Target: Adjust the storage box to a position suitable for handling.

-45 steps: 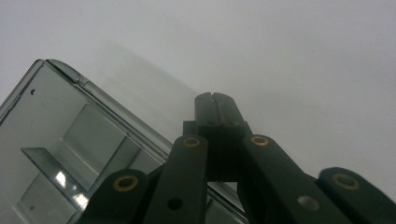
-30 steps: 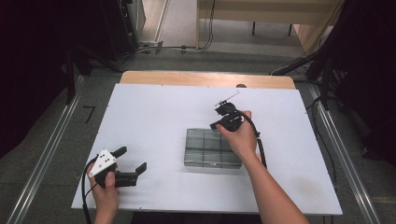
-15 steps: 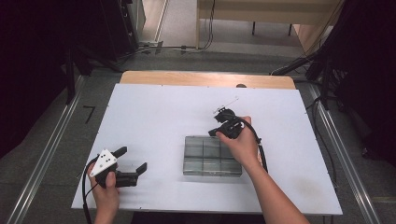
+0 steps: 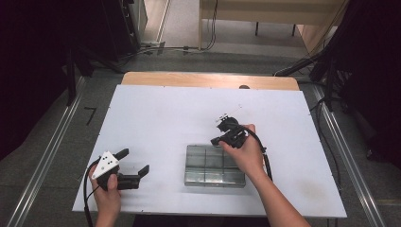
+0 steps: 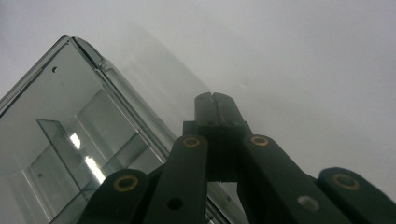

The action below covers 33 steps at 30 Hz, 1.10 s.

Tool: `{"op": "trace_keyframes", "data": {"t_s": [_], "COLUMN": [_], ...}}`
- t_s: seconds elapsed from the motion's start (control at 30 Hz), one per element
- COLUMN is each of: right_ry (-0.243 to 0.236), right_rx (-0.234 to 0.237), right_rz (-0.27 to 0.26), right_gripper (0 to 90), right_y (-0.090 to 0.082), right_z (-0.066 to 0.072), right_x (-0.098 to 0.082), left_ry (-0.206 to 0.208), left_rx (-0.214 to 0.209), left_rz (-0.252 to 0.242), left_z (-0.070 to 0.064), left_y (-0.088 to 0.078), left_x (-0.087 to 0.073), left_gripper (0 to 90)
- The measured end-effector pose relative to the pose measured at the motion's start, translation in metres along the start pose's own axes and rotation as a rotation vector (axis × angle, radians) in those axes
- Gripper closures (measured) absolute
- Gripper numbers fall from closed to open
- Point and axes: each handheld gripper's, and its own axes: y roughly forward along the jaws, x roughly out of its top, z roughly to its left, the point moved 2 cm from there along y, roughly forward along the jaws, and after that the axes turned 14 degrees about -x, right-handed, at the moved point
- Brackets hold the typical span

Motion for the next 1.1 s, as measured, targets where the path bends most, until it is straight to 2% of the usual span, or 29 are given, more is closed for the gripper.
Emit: {"op": "trace_keyframes", "data": {"t_s": [0.3, 0.37, 0.4, 0.47, 0.57, 0.6, 0.63, 0.7, 0.8, 0.83, 0.93, 0.97, 1.0, 1.1], "right_ry": [0.0, 0.022, 0.036, 0.05, 0.05, 0.05, 0.051, 0.067, 0.066, 0.055, 0.04, 0.044, 0.049, 0.052], "right_rx": [0.004, -0.002, -0.006, -0.019, -0.027, -0.027, -0.022, 0.011, 0.038, 0.011, -0.005, 0.004, 0.036, 0.06], "right_rz": [-0.005, -0.046, -0.068, -0.127, -0.196, -0.196, -0.241, -0.296, -0.32, -0.358, -0.393, -0.411, -0.433, -0.45], "right_gripper": [88.4, 87.4, 79.3, 68.9, 60.9, 60.9, 55.5, 47.7, 44.3, 37.4, 34.5, 32.4, 27.7, 23.9], "right_y": [0.0, -0.004, -0.007, -0.011, -0.019, -0.019, -0.024, -0.029, -0.034, -0.04, -0.046, -0.049, -0.054, -0.062], "right_z": [0.002, 0.003, 0.002, 0.0, 0.0, 0.0, 0.0, 0.001, 0.002, 0.005, 0.006, 0.005, 0.004, 0.001], "right_x": [-0.004, -0.004, -0.005, -0.006, -0.01, -0.01, -0.014, -0.018, -0.024, -0.031, -0.038, -0.042, -0.049, -0.059], "left_ry": [0.001, 0.002, 0.0, 0.001, -0.003, -0.004, 0.001, 0.003, 0.007, 0.008, 0.013, 0.015, 0.017, 0.015], "left_rx": [0.003, 0.003, 0.001, 0.002, -0.001, -0.001, -0.002, -0.002, 0.001, 0.003, 0.004, 0.004, 0.005, 0.007], "left_rz": [0.008, 0.01, 0.009, 0.011, 0.006, 0.007, 0.01, 0.009, 0.016, 0.018, 0.026, 0.026, 0.027, 0.027], "left_z": [0.0, 0.0, 0.0, 0.0, 0.001, 0.001, 0.0, 0.0, 0.0, 0.0, -0.001, -0.001, -0.002, -0.001], "left_y": [0.0, 0.0, 0.001, 0.0, 0.001, 0.001, 0.001, 0.001, 0.001, 0.001, 0.002, 0.002, 0.002, 0.002], "left_x": [0.0, 0.0, 0.0, 0.0, 0.0, 0.0, 0.0, 0.0, 0.0, 0.0, 0.0, 0.0, 0.0, 0.0], "left_gripper": [0.0, 0.0, 0.0, 0.0, 0.0, 0.0, 0.0, 0.0, 0.0, 0.0, 0.0, 0.0, 0.0, 0.0]}}
